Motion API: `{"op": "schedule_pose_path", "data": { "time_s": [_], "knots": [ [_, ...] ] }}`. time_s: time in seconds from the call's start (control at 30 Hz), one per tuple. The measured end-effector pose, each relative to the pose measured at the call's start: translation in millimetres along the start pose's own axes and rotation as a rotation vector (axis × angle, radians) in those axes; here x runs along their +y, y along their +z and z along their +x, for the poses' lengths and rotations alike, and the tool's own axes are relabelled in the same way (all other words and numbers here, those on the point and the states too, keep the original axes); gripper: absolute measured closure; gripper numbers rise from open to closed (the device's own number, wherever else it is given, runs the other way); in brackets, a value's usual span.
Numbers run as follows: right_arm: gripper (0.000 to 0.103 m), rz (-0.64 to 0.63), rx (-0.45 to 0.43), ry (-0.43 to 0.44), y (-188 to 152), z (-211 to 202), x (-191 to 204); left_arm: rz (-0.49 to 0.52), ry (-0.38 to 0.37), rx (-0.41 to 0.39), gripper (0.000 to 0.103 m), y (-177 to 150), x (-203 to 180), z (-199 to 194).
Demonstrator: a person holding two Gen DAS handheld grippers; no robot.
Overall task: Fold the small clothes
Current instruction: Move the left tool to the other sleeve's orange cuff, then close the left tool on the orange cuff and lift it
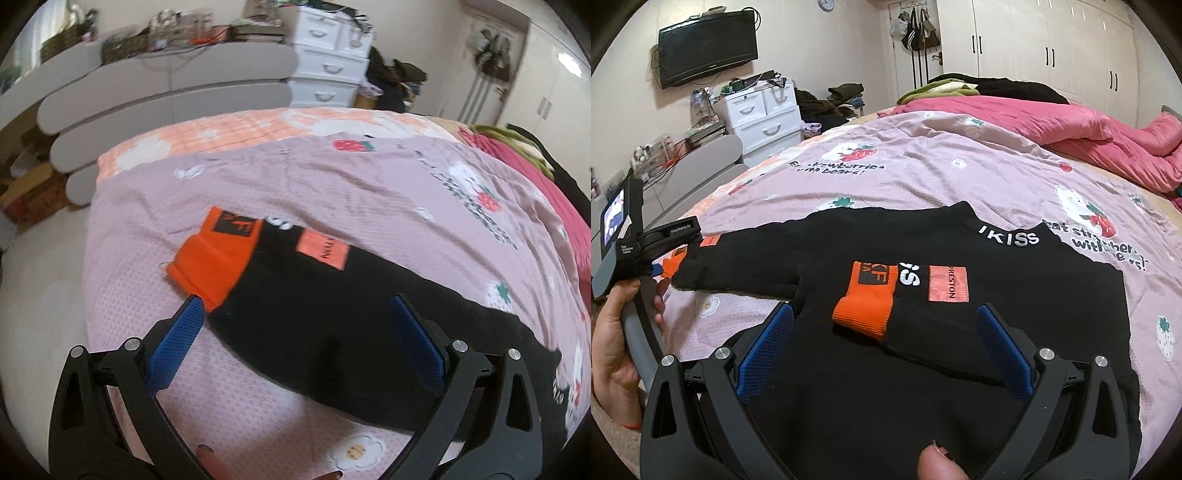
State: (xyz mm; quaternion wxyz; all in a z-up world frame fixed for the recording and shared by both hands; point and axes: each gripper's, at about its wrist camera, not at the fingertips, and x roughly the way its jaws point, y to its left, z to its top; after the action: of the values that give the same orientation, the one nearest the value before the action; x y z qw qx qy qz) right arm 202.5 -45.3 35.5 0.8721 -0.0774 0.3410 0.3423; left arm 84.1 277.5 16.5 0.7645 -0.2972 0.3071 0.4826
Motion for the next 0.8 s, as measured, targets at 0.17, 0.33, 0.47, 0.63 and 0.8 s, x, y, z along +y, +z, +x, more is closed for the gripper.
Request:
{"op": "schedule_pose_path", "data": {
  "time_s": [0.17, 0.33, 0.47, 0.63, 0.8],
  "knots": [
    [0.004, 0.002, 0.000, -0.001, 0, 0, 0, -0.044, 0.030, 0.035, 0.009, 2, 14, 14],
    [0.004, 0.002, 0.011, -0.011, -3, 2, 1, -0.062, 0.007, 0.083, 0.009, 1, 20, 27],
    [0.004, 0.002, 0.015, -0.016, -5, 1, -1, -0.076, 0.021, 0.103, 0.009, -2, 26, 39],
    [0.004, 0.023, 0.004, -0.016, -3, -3, -11, -0.052, 0.033, 0.095, 0.009, -6, 23, 50],
    [0.004, 0.066, -0.007, -0.036, -1, -9, -26, -0.074, -0.010, 0.057, 0.009, -4, 27, 48]
  ]
}}
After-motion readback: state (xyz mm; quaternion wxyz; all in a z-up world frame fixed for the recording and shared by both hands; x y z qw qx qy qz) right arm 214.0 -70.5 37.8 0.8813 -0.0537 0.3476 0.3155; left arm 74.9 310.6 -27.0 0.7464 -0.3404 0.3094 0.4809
